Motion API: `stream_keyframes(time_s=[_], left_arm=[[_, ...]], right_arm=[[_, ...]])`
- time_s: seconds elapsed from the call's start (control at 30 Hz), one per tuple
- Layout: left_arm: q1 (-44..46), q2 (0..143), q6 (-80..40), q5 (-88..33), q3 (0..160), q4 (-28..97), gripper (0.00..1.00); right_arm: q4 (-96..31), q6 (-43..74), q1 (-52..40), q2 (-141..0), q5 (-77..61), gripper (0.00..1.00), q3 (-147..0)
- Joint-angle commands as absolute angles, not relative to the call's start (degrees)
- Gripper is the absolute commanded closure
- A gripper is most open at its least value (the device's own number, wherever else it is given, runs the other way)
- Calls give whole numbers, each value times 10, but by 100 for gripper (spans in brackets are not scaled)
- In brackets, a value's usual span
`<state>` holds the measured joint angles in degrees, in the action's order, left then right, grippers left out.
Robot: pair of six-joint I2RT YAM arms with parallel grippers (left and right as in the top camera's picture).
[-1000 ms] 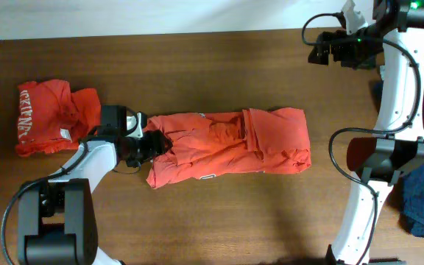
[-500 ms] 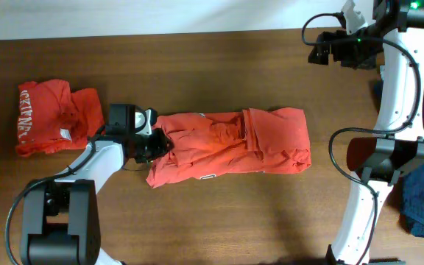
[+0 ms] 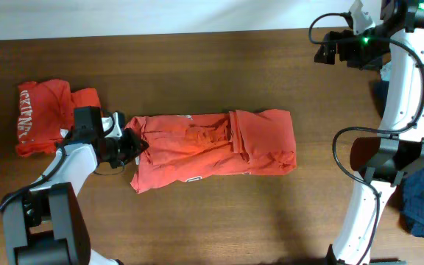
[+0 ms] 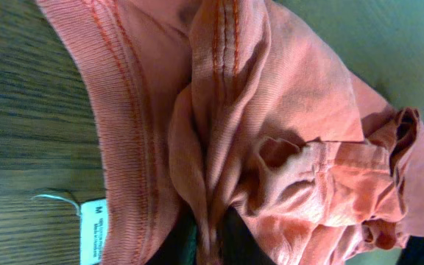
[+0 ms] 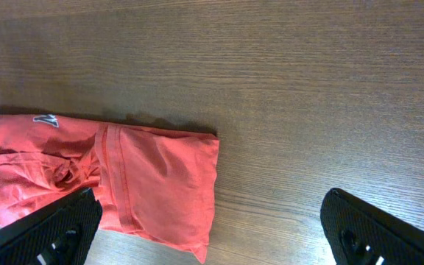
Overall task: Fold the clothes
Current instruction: 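Grasp the orange shirt's left end with the left gripper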
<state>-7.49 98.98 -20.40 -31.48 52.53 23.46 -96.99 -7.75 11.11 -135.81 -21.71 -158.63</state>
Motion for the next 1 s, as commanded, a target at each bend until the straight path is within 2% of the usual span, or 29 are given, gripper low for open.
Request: stream_keyframes(time_s=[0.0, 0.13, 0.4, 0.47, 0.67, 0.8, 0.9, 0.97], left_arm=[[-77, 977, -197, -283, 522, 252, 63], [-77, 977, -194, -205, 522, 283, 57], [-63, 978, -168, -153, 510, 268, 55], [-52, 978, -166, -152, 498, 245, 54], [5, 978, -166, -151, 457, 156, 40], [34, 978, -166, -130, 451, 139, 41], [43, 978, -166, -115, 451, 140, 73], [43, 978, -166, -115, 451, 140, 89]], right_arm=[[-973, -81, 113, -1347, -220, 1, -1592], [-973, -81, 113, -1347, -220, 1, -1592], [-973, -81, 113, -1347, -220, 1, -1592], [-973, -81, 113, -1347, -220, 1, -1592], [-973, -81, 113, -1347, -220, 1, -1592], [-973, -81, 113, -1347, -220, 1, -1592], [-973, -81, 113, -1347, -220, 1, -1592], [-973, -81, 113, -1347, -220, 1, -1592]])
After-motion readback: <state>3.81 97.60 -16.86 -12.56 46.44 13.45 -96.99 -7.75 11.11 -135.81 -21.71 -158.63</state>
